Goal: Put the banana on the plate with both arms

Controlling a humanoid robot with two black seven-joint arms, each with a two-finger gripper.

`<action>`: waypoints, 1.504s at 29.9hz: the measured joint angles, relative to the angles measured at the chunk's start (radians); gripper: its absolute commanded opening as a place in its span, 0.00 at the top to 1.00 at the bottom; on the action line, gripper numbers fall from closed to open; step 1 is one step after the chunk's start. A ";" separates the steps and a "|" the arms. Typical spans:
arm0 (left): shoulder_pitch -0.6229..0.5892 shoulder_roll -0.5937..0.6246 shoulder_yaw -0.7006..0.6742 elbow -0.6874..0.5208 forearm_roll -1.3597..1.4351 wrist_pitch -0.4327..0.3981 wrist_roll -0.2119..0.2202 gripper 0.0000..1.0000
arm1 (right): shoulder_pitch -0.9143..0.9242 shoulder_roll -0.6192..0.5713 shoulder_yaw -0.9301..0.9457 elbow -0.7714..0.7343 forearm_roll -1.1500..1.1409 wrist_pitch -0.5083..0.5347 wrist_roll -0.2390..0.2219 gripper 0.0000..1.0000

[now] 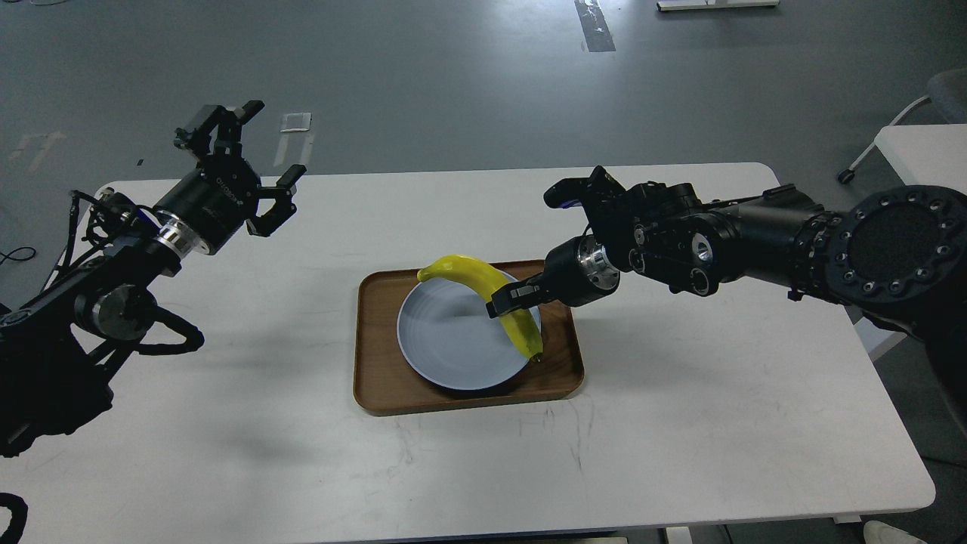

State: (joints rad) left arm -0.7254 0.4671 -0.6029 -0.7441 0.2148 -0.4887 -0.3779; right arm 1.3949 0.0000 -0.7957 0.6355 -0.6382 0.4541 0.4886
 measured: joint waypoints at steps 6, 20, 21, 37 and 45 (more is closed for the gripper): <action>0.000 0.007 0.000 0.000 0.000 0.000 0.000 0.00 | -0.008 0.000 0.007 -0.002 0.002 0.000 0.000 0.30; 0.000 0.020 0.000 0.000 0.000 0.000 0.001 0.00 | 0.023 -0.100 0.179 0.003 0.026 -0.008 0.000 0.01; 0.001 0.022 0.000 0.000 0.000 0.000 0.001 0.00 | 0.017 -0.132 0.224 0.004 0.027 -0.010 0.000 0.01; 0.023 -0.021 -0.022 0.000 0.000 0.000 -0.004 0.00 | -0.581 -0.431 1.158 0.018 0.334 -0.005 0.000 0.01; 0.056 -0.061 -0.025 0.006 0.001 0.000 -0.004 0.00 | -0.670 -0.444 1.198 0.015 0.395 -0.002 0.000 0.00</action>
State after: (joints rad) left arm -0.6694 0.4060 -0.6280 -0.7384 0.2158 -0.4887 -0.3820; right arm 0.7247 -0.4438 0.4027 0.6509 -0.2428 0.4517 0.4886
